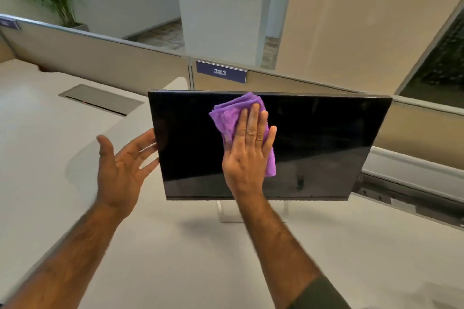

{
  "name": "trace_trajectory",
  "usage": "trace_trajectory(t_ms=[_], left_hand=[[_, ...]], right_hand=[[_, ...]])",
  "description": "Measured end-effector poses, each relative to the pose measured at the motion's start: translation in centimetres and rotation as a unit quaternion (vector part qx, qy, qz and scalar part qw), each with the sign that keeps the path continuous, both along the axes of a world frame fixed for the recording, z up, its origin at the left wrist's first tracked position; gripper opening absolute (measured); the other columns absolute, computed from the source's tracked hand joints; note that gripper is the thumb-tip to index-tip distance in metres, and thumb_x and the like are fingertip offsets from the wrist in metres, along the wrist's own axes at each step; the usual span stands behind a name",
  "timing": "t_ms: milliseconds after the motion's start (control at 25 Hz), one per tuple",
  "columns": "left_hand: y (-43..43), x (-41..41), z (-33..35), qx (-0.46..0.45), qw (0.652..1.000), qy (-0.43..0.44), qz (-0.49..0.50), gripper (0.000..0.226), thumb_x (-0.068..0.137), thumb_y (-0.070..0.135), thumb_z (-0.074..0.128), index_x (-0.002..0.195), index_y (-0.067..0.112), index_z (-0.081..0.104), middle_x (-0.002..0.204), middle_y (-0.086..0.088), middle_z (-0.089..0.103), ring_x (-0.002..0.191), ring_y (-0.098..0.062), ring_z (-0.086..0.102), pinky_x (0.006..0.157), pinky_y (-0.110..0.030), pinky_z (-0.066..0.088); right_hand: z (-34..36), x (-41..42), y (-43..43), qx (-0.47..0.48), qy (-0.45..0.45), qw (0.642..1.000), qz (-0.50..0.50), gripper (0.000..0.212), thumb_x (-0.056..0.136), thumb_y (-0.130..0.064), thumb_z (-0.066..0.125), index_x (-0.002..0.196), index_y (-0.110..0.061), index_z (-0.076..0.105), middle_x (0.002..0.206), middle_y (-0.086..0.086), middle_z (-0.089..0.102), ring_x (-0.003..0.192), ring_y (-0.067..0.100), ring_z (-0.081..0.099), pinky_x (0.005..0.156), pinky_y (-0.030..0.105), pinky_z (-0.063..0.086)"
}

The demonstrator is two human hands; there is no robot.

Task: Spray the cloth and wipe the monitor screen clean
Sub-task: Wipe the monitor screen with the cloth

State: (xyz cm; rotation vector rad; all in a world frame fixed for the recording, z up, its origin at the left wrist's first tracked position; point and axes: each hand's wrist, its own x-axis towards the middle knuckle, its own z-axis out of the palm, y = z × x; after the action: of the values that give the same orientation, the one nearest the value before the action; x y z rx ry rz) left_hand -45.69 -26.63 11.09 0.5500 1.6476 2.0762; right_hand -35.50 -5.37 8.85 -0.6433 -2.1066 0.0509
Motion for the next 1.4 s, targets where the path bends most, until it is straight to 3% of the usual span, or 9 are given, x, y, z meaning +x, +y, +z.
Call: trace_trajectory(t_ms=[200,280,360,480,600,760,1000,1280,1400], left_hand=[[0.1,0.3,0.0,-0.016,1.0,0.026,-0.006,0.116,0.067,0.099,0.036,0.155,0.025,0.052,0.153,0.005,0.06,0.143,-0.025,0.055,0.115,-0.052,0.038],[-0.1,0.2,-0.2,-0.017,0.999,0.03,-0.002,0.117,0.068,0.099,0.036,0.156,0.023,0.051,0.153,0.004,0.061,0.142,-0.025,0.056,0.112,-0.05,0.04],[-0.4,-0.3,-0.8,-0.003,0.999,0.032,0.009,0.107,0.083,0.093,0.023,0.157,0.021,0.05,0.153,0.002,0.06,0.143,-0.027,0.054,0.11,-0.055,0.04],[-0.7,-2.5,-2.6,0.008,1.0,0.019,0.022,0.08,0.108,0.064,0.006,0.156,0.019,0.051,0.156,-0.002,0.058,0.144,-0.027,0.054,0.106,-0.07,0.036],[-0.7,-4.7,-4.4,-0.019,0.999,0.013,0.023,0.067,0.115,0.047,0.005,0.156,0.022,0.051,0.159,-0.003,0.054,0.145,-0.029,0.052,0.097,-0.078,0.036],[-0.9,-5.4,-5.2,-0.008,1.0,0.0,0.012,0.067,0.114,0.048,0.006,0.157,0.021,0.05,0.16,-0.005,0.052,0.147,-0.035,0.048,0.092,-0.078,0.037],[-0.7,-6.8,-6.0,-0.013,0.999,-0.022,0.021,0.069,0.113,0.052,0.004,0.158,0.024,0.049,0.162,-0.003,0.051,0.15,-0.04,0.042,0.088,-0.083,0.032],[-0.4,-4.0,-4.1,-0.008,0.998,-0.028,0.05,0.07,0.114,0.052,0.006,0.157,0.019,0.05,0.159,-0.005,0.053,0.147,-0.035,0.048,0.092,-0.077,0.036],[-0.7,-3.1,-3.5,0.032,0.998,-0.045,0.025,0.075,0.111,0.06,0.009,0.156,0.018,0.051,0.158,-0.004,0.055,0.145,-0.034,0.051,0.093,-0.075,0.038]], right_hand=[[0.4,4.6,7.9,-0.228,0.256,0.922,-0.181,0.067,0.107,-0.036,0.041,0.158,-0.002,0.014,0.167,0.019,0.012,0.156,0.036,0.009,0.123,0.059,0.017],[1.0,3.6,6.7,-0.224,0.242,0.929,-0.169,0.069,0.106,-0.038,0.044,0.158,-0.002,0.017,0.166,0.022,0.013,0.155,0.038,0.009,0.123,0.059,0.017],[1.1,1.8,3.4,-0.138,0.158,0.973,-0.1,0.068,0.105,-0.041,0.043,0.158,-0.005,0.019,0.166,0.022,0.012,0.155,0.039,0.009,0.124,0.059,0.014],[0.6,1.0,1.9,-0.021,0.041,0.999,-0.011,0.063,0.106,-0.04,0.043,0.157,-0.011,0.02,0.166,0.014,0.009,0.156,0.035,0.009,0.126,0.055,0.009],[0.6,3.7,6.8,-0.094,0.115,0.983,-0.105,0.064,0.107,-0.037,0.04,0.159,-0.009,0.015,0.168,0.013,0.006,0.156,0.032,0.006,0.126,0.056,0.009],[1.0,7.5,13.1,-0.252,0.29,0.899,-0.209,0.063,0.107,-0.037,0.037,0.16,-0.011,0.014,0.169,0.011,0.009,0.157,0.029,0.006,0.123,0.06,0.014],[2.1,5.0,8.8,-0.07,0.105,0.988,-0.085,0.071,0.105,-0.044,0.04,0.158,-0.004,0.015,0.167,0.013,0.004,0.157,0.031,0.006,0.127,0.053,0.007],[-0.7,9.3,14.1,-0.281,0.314,0.885,-0.197,0.068,0.107,-0.04,0.038,0.16,-0.012,0.006,0.17,0.01,0.009,0.157,0.028,0.008,0.125,0.056,0.016],[-0.9,6.7,10.1,-0.249,0.265,0.916,-0.17,0.071,0.106,-0.041,0.039,0.16,-0.005,0.01,0.169,0.014,0.007,0.157,0.029,0.004,0.126,0.053,0.013]])
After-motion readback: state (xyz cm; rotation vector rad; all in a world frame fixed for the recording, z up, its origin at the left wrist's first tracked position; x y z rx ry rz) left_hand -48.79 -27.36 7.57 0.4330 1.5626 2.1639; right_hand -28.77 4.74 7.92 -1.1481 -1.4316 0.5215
